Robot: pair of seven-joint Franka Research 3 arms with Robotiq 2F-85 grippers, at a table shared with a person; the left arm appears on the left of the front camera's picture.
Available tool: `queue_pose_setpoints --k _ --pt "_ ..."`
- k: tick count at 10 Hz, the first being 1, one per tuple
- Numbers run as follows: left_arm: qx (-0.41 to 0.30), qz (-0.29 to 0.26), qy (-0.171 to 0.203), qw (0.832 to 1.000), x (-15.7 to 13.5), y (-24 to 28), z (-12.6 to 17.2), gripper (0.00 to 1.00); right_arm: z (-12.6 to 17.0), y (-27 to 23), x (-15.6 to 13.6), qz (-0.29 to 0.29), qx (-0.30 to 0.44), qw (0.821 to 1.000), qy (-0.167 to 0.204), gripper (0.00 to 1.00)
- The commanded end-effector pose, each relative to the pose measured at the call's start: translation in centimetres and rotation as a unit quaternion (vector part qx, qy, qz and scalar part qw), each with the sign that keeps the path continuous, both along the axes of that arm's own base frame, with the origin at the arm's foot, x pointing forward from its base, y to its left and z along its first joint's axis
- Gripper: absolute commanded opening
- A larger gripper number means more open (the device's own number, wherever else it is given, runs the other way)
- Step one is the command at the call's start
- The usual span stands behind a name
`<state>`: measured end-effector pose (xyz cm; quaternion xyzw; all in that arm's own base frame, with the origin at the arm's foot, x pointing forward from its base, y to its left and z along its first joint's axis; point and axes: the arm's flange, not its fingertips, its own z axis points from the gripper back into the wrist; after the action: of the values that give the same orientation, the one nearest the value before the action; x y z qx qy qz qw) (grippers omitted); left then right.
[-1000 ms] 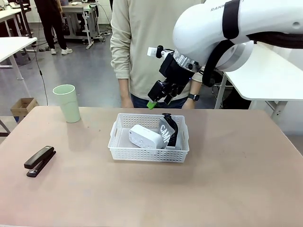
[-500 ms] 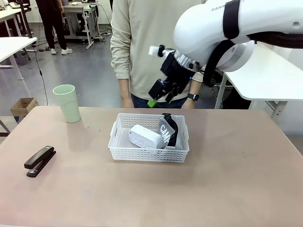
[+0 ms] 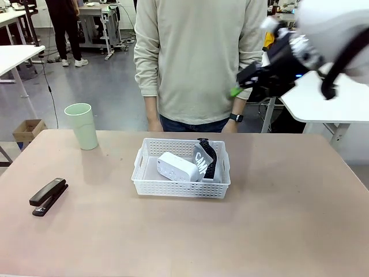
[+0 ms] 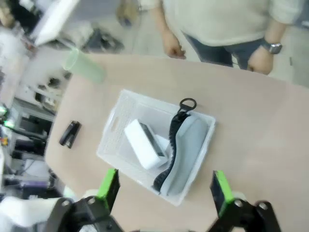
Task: Efficiently arrange items inside the basket to fit them all.
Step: Pick up the Digital clock and place it inside the Organizing basket.
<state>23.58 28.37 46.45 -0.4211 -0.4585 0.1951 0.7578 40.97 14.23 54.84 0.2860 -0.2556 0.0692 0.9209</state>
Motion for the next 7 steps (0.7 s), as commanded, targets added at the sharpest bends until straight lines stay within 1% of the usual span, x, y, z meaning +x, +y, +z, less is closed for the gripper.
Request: queue_pose_setpoints --k 1,2,3,4,5,6,7 --pt "0.004 -0.002 -0.016 1.0 0.1 0.0 -0.2 1.0 -0.5 -5.6 -6.3 -0.011 0.138 0.99 -0.038 1.0" --pt "0.004 -0.002 -0.016 1.0 0.1 0.0 -0.2 1.0 -0.8 -9.1 -8.8 -0.03 0.204 0.978 -0.029 1.0" --pt "0.004 -0.002 -0.016 1.0 0.1 0.0 -0.2 1.0 -1.9 -12.4 -11.3 -0.037 0.288 0.956 -0.047 1.0" --pt "0.004 -0.002 -0.016 1.0 0.1 0.0 -0.2 1.0 -3.8 -15.2 -12.9 -0.06 0.317 0.947 -0.01 1.0" --pt "0.004 -0.002 -0.016 1.0 0.1 0.0 -0.2 1.0 -6.5 -17.7 -14.4 -0.071 0.326 0.942 0.039 1.0" --pt "0.004 -0.002 -0.016 1.0 0.1 0.0 -0.2 1.0 -9.1 -19.7 -15.7 -0.089 0.356 0.929 0.048 1.0" --pt "0.004 -0.002 -0.016 1.0 0.1 0.0 -0.2 1.0 -11.4 -20.6 -16.4 -0.061 0.331 0.936 0.104 1.0"
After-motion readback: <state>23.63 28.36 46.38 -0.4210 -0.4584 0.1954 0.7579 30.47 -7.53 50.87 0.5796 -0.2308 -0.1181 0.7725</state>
